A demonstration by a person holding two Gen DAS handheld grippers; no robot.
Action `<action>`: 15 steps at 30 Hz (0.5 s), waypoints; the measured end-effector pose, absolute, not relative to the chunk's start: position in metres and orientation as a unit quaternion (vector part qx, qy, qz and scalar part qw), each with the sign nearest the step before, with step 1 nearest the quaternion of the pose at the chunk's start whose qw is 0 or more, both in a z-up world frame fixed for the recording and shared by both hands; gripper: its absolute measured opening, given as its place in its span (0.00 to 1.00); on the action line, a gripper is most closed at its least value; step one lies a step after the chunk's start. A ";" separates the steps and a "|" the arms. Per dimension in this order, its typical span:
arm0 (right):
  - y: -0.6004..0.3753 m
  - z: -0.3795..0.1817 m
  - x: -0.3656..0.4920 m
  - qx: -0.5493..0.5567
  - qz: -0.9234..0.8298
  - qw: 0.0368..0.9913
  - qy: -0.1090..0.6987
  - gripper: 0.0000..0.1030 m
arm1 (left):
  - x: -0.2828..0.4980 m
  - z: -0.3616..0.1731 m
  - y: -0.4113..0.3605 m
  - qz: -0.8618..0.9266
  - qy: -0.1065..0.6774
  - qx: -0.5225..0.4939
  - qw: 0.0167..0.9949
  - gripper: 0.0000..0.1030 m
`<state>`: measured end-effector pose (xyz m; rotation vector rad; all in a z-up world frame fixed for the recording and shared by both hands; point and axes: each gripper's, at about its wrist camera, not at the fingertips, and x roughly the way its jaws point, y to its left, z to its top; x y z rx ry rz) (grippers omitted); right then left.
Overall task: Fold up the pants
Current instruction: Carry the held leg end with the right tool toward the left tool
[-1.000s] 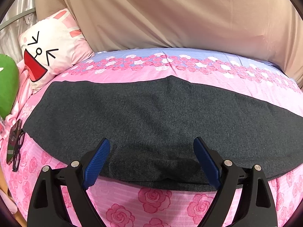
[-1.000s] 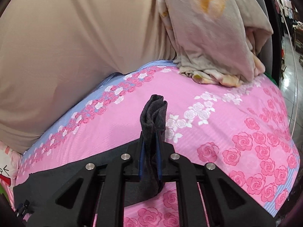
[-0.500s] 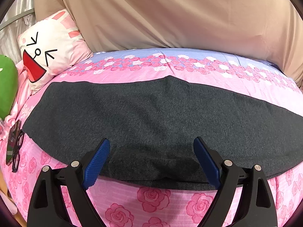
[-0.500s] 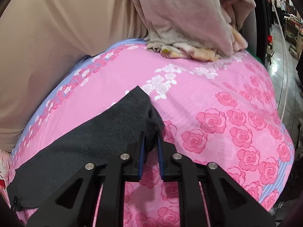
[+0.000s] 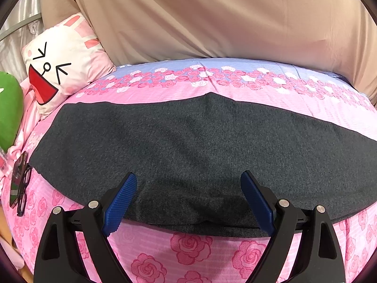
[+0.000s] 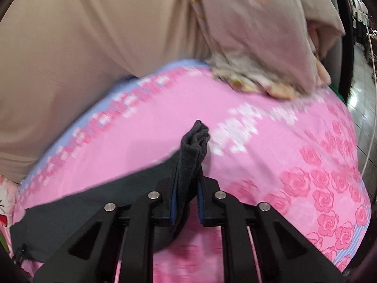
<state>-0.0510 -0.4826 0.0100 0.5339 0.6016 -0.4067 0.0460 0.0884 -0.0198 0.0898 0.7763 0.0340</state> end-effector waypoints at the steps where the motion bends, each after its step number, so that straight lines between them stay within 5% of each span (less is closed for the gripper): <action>1: -0.469 0.026 -0.046 0.249 -0.179 0.909 0.281 0.12 | 0.046 -0.020 0.089 0.016 0.378 0.043 0.925 0.85; 9: -0.320 0.109 0.011 0.144 -0.042 0.954 0.260 0.12 | 0.044 -0.018 0.091 0.007 0.371 0.033 0.928 0.85; 15: -0.184 0.085 0.057 0.061 0.068 0.943 0.319 0.11 | 0.041 -0.016 0.092 -0.008 0.368 0.026 0.929 0.85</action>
